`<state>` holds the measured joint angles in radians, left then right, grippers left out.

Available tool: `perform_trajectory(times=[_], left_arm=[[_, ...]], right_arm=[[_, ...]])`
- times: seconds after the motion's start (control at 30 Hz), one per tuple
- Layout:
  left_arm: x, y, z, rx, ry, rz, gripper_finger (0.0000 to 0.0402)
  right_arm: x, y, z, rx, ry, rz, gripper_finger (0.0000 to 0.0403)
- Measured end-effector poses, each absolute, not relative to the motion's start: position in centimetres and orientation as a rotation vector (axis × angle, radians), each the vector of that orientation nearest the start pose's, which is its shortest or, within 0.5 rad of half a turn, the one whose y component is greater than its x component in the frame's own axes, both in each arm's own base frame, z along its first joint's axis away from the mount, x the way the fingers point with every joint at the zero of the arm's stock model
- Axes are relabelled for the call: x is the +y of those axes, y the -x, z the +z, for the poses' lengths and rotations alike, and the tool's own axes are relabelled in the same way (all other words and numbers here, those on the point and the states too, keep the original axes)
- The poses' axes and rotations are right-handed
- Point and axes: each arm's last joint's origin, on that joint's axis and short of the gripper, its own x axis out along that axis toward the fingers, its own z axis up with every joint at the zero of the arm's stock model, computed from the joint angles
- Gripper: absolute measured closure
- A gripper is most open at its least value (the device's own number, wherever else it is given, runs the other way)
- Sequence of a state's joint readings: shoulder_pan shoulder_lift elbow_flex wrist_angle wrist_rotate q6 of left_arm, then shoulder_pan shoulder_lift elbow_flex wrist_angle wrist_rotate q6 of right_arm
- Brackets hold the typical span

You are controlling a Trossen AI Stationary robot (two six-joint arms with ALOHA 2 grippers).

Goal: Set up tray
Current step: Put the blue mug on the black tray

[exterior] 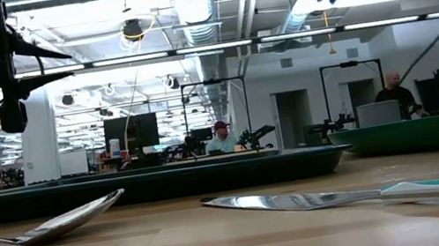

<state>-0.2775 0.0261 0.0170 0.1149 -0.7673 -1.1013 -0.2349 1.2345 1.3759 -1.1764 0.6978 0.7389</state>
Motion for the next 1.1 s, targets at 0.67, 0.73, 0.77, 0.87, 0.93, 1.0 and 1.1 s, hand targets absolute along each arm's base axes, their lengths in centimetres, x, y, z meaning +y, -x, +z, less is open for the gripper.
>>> perform_trajectory(times=[0.67, 0.73, 0.77, 0.87, 0.93, 1.0, 1.1], left_arm=[[-0.8, -9.3, 17.4, -0.233, 1.003, 0.314, 0.0303], [-0.9, -9.4, 17.4, -0.225, 1.002, 0.300, 0.0303], [-0.9, -9.4, 17.4, -0.223, 1.001, 0.298, 0.0303], [-0.9, -9.4, 17.4, -0.220, 1.001, 0.292, 0.0303], [-0.9, -9.4, 17.4, -0.219, 1.001, 0.292, 0.0303], [-0.9, -9.4, 17.4, -0.219, 1.001, 0.292, 0.0303], [-0.9, -9.4, 17.4, -0.218, 1.001, 0.292, 0.0303]], right_arm=[[-19.4, -23.0, 27.1, 1.328, -0.625, -1.301, 0.0276], [-19.8, -23.2, 26.6, 1.336, -0.625, -1.309, 0.0276], [-20.1, -23.2, 26.3, 1.341, -0.626, -1.315, 0.0276], [-21.0, -23.1, 25.5, 1.367, -0.646, -1.334, 0.0276], [-21.6, -22.9, 24.9, 1.383, -0.663, -1.350, 0.0276], [-22.0, -22.7, 24.5, 1.393, -0.676, -1.363, 0.0276], [-22.5, -22.6, 24.0, 1.405, -0.700, -1.368, 0.0276]])
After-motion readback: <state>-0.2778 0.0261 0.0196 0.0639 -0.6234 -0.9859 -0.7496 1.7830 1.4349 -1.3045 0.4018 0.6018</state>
